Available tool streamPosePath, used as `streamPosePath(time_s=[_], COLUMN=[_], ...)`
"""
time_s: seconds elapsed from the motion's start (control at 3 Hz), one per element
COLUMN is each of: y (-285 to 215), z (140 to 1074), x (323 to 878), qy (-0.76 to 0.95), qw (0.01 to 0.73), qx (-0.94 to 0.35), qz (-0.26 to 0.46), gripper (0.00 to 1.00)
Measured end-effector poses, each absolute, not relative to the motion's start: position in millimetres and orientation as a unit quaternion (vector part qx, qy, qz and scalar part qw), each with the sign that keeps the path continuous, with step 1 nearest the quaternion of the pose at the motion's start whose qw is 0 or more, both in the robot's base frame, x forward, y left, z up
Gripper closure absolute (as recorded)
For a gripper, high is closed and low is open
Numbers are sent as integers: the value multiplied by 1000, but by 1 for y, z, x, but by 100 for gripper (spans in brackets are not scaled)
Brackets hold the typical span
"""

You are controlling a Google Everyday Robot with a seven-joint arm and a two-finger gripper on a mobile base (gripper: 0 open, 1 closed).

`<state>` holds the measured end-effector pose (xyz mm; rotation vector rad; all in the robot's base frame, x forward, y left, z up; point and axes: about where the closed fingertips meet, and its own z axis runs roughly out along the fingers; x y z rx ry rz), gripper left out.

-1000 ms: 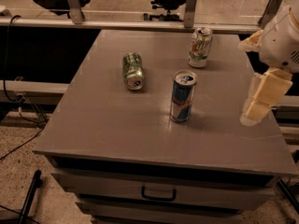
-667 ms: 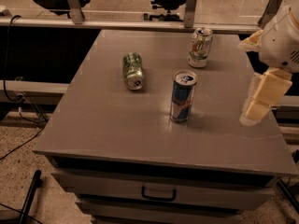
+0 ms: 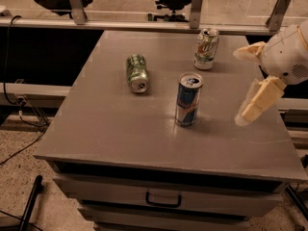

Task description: Knock redbull can over

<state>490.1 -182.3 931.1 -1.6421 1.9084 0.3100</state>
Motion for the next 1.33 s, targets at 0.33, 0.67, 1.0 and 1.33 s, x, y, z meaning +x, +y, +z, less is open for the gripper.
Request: streamPosePath(time_s=[0.33,0.67,1.0,1.33], y=[-162,-137,-117,-101], z=[922,937,961,971], x=[502,507,507,506], qy=[673,617,568,538], qw=[376,454,508,531], qx=[-603,-575,-548,-535], qz=[206,288,344,379], gripper=[0,0,0,0])
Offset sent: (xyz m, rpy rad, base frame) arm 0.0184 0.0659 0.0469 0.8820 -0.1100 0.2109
